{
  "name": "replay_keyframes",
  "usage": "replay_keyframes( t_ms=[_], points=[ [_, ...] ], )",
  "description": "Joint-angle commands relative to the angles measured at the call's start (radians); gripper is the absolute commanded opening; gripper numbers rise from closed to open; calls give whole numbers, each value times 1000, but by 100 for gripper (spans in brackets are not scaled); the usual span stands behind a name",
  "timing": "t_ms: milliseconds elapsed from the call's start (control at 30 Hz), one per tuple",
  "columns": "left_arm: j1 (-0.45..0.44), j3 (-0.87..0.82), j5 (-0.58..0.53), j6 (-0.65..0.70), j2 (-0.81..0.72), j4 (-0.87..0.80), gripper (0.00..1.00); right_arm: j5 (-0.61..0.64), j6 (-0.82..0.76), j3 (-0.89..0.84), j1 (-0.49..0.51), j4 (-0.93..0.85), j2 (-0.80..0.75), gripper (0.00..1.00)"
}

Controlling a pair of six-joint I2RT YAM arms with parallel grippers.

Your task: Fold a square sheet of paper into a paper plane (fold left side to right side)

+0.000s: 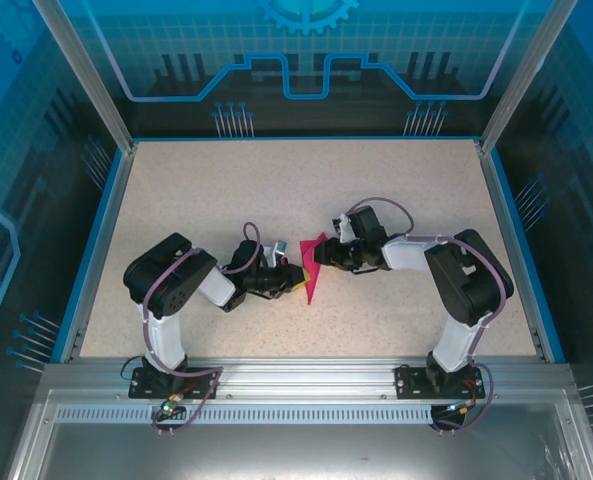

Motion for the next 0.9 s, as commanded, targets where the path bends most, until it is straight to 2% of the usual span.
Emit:
replay_keyframes(
  t_ms=[0,300,467,633,867],
  points=[
    [11,-13,8,-16,21,36,0,31,8,20,19,-58,28,43],
    [12,-10,9,-15,21,28,0,58,0,83,22,-166,74,41],
    [13,-7,8,-6,5,8,7,63,-2,96,23,-195,89,41],
    [16,-3,2,15,-38,-41,15,61,-7,106,23,-212,100,41],
    [53,2,-1,33,-81,-101,35,63,-6,105,24,-214,101,41]
  ],
)
